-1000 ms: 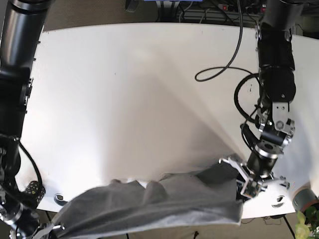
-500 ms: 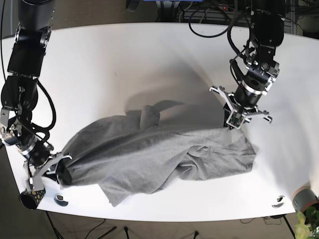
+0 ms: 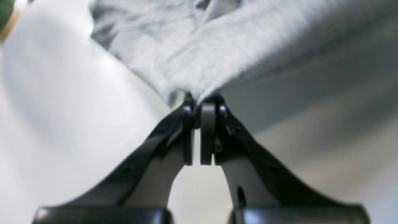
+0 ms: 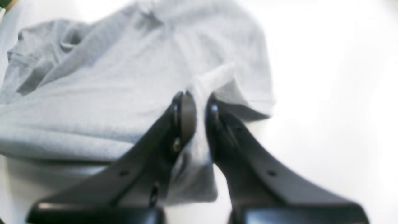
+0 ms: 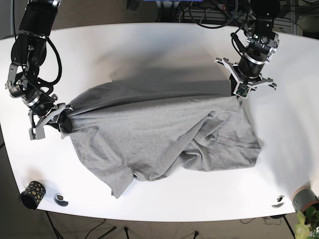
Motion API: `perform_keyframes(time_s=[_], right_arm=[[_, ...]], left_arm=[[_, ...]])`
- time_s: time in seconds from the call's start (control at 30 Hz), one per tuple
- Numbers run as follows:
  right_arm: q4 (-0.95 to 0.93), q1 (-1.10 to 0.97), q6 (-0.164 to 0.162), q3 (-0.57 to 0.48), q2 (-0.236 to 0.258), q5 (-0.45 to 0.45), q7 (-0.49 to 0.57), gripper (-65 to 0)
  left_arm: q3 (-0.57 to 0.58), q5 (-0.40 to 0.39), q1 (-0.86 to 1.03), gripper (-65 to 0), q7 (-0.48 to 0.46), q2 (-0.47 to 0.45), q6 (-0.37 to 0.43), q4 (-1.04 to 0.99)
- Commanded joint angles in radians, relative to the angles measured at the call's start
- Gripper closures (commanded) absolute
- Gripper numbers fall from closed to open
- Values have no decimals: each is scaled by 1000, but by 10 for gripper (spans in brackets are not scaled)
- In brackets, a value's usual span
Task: Fold the T-shirt properly
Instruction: 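Spread the shirt between both grippers and lay it on the table, then release the shirt and move both grippers to its hem corners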
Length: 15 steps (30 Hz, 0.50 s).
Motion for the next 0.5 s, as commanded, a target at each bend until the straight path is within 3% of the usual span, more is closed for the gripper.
perform_keyframes(time_s=[0.0,0.27,0.47], right_arm=[[35,-20,-6,47,1,-2,30,0],[63,-163,-6,112,-63,-4,-1,0],[64,-252,-6,151,-88,-4,-1,0]], left_arm=[[-28,8,9,0,-14,15,13,21],[-45,6,79,0,-20,36,13,21],[-69,6,139,-4,-80,36,14,19]])
